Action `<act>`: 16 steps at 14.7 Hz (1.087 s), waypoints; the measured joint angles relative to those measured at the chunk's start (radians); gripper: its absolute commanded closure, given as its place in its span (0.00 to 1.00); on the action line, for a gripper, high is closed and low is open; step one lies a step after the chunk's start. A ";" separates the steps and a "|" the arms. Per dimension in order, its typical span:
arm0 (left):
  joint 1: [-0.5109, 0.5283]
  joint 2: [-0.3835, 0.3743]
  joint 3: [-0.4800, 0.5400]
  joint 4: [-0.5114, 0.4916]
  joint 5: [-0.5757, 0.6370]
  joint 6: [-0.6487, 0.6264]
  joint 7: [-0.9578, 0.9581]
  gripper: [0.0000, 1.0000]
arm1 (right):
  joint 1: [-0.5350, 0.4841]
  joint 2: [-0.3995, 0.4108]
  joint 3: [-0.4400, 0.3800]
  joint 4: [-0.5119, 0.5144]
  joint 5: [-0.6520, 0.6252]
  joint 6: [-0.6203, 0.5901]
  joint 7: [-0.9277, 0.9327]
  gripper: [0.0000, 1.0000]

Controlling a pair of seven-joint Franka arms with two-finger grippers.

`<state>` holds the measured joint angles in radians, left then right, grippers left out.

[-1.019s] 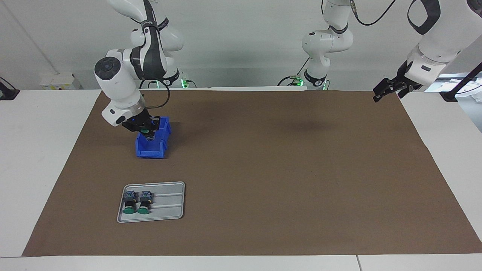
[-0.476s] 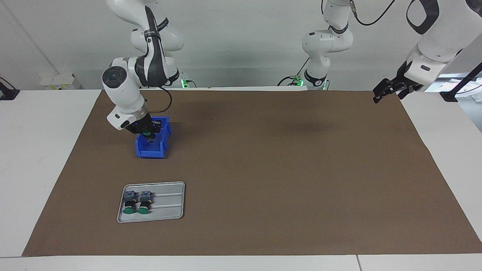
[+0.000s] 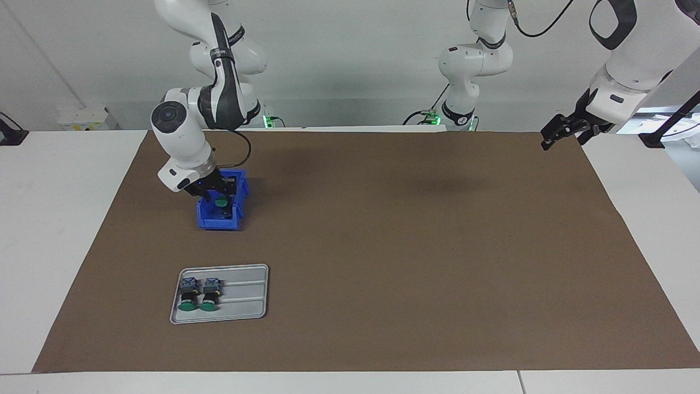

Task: Place and press button with both arms

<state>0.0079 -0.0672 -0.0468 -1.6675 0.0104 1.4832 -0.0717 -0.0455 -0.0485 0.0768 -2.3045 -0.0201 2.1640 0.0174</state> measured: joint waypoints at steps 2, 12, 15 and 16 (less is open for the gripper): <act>-0.007 0.000 -0.001 -0.001 0.000 0.000 0.000 0.00 | 0.000 -0.002 0.000 0.024 0.000 -0.011 0.000 0.09; -0.034 -0.001 -0.003 -0.001 -0.004 0.000 0.025 0.00 | 0.000 -0.030 0.002 0.521 -0.001 -0.476 -0.001 0.01; -0.034 -0.002 -0.003 -0.001 -0.004 0.000 0.027 0.00 | -0.016 0.005 -0.002 0.656 0.001 -0.602 -0.001 0.01; -0.034 -0.002 -0.003 -0.001 -0.004 0.000 0.027 0.00 | -0.023 0.023 -0.003 0.693 0.001 -0.632 -0.003 0.01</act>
<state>-0.0262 -0.0695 -0.0496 -1.6683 0.0064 1.4831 -0.0451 -0.0690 -0.0250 0.0734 -1.6116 -0.0188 1.5322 0.0146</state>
